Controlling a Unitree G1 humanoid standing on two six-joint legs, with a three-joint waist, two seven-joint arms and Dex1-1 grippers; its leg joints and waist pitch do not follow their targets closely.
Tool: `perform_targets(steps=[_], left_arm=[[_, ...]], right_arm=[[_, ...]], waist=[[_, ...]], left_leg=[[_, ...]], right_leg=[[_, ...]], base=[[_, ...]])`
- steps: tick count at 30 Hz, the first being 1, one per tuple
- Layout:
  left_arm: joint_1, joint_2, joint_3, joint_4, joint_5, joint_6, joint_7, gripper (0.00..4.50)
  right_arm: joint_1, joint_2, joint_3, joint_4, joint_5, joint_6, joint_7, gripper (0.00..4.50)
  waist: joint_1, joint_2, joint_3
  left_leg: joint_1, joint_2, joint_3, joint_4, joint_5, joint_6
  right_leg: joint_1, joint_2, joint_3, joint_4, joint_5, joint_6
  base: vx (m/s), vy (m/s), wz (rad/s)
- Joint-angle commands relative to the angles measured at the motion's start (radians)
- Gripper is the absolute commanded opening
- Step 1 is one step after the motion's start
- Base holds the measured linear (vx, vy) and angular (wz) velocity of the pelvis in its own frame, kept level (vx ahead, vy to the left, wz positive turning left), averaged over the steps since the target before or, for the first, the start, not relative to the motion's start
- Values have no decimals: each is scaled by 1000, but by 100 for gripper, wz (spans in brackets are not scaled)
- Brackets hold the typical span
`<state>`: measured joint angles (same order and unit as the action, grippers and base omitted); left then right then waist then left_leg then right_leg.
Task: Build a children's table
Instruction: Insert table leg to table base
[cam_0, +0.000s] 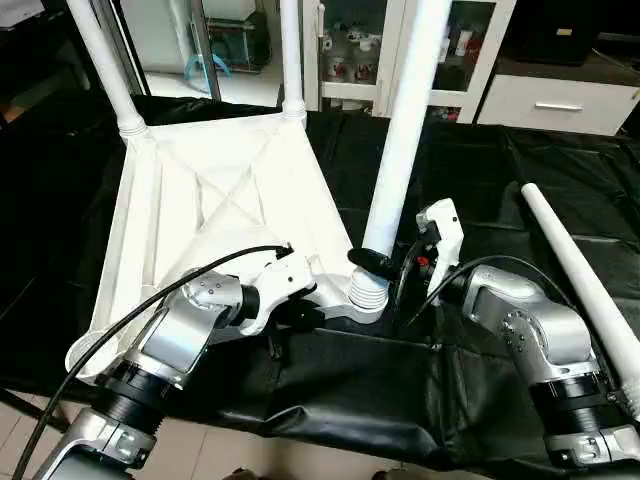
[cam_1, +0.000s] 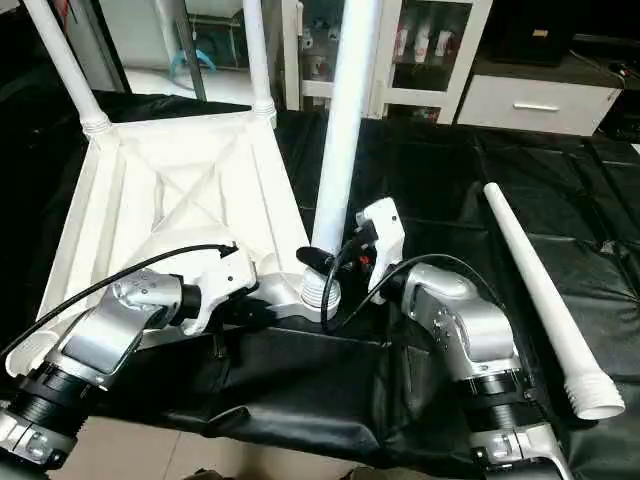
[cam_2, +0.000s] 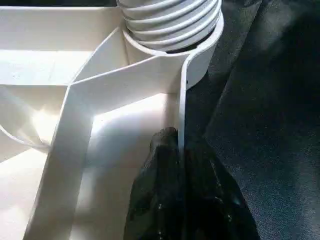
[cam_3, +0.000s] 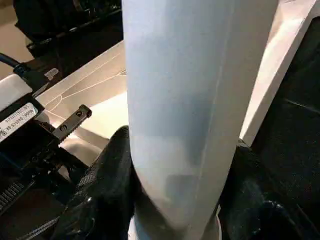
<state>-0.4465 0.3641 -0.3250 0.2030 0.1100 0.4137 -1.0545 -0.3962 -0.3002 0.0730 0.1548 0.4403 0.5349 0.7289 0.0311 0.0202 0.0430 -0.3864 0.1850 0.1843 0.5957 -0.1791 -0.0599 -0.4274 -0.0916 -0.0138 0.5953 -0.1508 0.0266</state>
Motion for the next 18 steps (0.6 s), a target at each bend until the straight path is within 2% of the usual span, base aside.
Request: perform_targets(steps=[1,6,8,9,10,11,14,18], left_arm=[[1,7,15,9,-27,5,26,0],[0,4,17,11,-28,2,31,0],[-4,1,18,17,-28,0,35,0],[-5,-1,19,18,-29,0,36,0],[-6,-2,19,19,-29,0,37,0],[-7,-2,19,21,-30,-1,37,0],[-14,-6,17,30,-29,-5,38,0],[-18,-7,16,35,-28,-7,40,0]], right_arm=[[25,-1,-26,-9,-2,-14,-7,186],[91,6,-33,-43,-12,-69,-10,186],[140,10,-26,-64,-31,-128,-19,186],[152,12,-23,-69,-37,-142,-21,186],[162,14,-21,-73,-43,-155,-23,186],[178,20,-20,-81,-49,-171,-28,186],[220,24,-4,-90,-92,-236,-39,186],[236,9,17,-89,-117,-253,-38,186]], waist=[[9,-16,-68],[11,-14,-68],[10,-16,-67],[12,-11,-67],[11,-14,-66],[10,-11,-66],[9,-12,-65],[7,-13,-64]], left_leg=[[12,25,-3,-65,-178,57],[14,26,-4,-67,-188,56],[13,26,-4,-69,-200,53],[15,26,-4,-69,-205,51],[13,26,-4,-69,-210,49],[14,25,-4,-70,-220,46],[13,25,-6,-73,-248,39],[14,25,-8,-76,-269,35]], right_leg=[[54,-28,13,-59,-195,-231],[52,-27,12,-60,-200,-227],[52,-27,12,-61,-218,-220],[50,-28,13,-63,-223,-218],[51,-27,13,-64,-230,-213],[49,-26,13,-66,-239,-210],[49,-26,13,-69,-276,-198],[48,-26,12,-71,-299,-190]], base=[[0,0,0],[0,0,0],[0,0,0],[0,0,0],[0,0,0],[0,0,0],[0,0,0],[0,0,0]])
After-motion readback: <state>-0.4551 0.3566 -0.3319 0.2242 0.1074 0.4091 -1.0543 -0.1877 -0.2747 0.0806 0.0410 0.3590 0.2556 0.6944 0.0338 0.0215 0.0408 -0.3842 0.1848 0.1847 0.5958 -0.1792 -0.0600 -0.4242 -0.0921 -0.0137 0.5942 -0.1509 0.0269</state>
